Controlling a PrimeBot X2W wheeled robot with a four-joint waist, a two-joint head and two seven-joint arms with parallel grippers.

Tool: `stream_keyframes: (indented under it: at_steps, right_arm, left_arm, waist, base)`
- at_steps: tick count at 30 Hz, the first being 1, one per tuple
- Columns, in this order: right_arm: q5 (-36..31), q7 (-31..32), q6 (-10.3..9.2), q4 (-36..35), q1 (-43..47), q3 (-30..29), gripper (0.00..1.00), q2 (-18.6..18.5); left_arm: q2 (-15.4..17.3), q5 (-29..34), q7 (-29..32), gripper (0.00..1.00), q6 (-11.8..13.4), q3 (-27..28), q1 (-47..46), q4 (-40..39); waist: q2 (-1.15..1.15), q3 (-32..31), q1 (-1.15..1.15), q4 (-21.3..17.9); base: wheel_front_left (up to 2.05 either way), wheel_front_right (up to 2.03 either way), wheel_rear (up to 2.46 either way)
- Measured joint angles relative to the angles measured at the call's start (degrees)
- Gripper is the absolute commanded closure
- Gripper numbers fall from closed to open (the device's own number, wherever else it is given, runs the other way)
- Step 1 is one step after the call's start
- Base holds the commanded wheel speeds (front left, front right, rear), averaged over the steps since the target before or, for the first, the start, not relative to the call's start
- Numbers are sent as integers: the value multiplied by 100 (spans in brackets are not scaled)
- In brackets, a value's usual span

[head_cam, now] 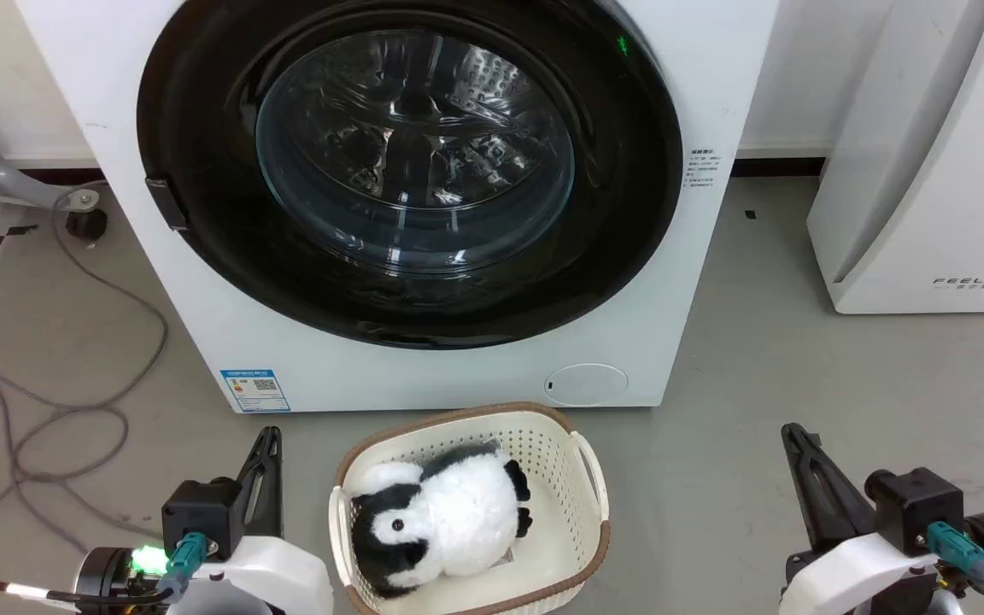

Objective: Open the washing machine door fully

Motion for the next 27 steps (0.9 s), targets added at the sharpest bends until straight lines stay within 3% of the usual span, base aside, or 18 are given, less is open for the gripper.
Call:
stream_keyframes:
  at_steps: [27]
  right_arm:
    - [0,0,1,0,-2,1,100,0]
  left_arm:
    - [0,0,0,100,0,1,0,0]
  waist:
    - [0,0,0,0]
  base:
    - [0,0,0]
